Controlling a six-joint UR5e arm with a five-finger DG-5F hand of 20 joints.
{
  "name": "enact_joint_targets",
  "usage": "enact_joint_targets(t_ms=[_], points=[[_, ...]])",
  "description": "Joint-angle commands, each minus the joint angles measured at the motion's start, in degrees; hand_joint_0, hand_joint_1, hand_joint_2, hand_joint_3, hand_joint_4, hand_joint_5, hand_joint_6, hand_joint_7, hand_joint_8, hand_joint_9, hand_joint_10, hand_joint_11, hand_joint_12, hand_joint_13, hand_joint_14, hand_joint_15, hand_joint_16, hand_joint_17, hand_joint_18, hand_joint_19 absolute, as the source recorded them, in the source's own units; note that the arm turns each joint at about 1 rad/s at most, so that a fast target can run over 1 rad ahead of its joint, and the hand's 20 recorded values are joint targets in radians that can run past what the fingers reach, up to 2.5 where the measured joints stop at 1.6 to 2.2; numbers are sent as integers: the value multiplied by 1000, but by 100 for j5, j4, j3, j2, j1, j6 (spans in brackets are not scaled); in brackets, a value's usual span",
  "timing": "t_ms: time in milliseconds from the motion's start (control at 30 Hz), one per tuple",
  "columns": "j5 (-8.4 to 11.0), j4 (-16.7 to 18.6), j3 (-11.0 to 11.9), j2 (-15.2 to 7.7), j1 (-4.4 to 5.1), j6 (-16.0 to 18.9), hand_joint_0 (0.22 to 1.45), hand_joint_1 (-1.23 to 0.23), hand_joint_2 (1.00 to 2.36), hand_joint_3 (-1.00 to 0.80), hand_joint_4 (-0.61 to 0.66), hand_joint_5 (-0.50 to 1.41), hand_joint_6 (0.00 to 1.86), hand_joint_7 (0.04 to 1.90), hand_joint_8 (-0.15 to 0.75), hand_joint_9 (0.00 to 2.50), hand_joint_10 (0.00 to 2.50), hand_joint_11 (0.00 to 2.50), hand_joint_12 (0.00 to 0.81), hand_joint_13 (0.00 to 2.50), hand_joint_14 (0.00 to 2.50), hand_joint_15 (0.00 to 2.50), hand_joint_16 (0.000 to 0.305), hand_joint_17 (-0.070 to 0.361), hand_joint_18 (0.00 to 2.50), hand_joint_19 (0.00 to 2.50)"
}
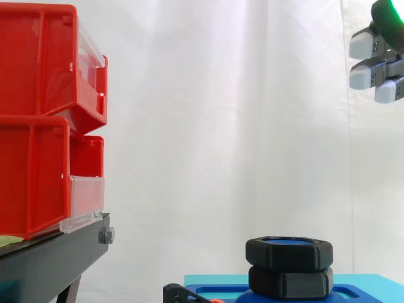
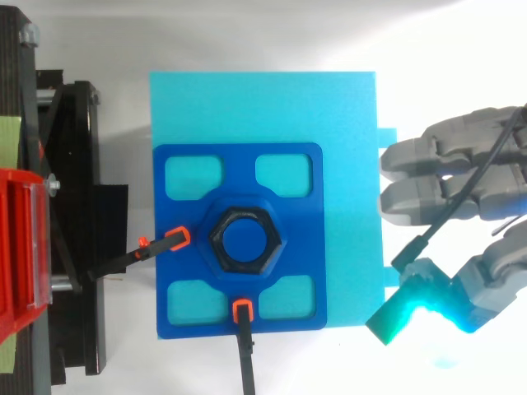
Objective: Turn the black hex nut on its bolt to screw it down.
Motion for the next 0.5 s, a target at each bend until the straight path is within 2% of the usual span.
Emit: enact_joint_targets(t_ms=[0, 467], points=[[0, 0, 1, 0, 3, 0, 486, -382, 1000, -500, -54, -286, 500, 500, 105, 0, 0, 0, 306, 0, 0, 0, 53, 120, 0, 179], [0, 0, 1, 0, 3, 0, 492, -434, 1000, -500, -62, -273, 500, 500, 114, 29, 0, 0, 295, 63, 0, 0, 52, 117, 51, 141]])
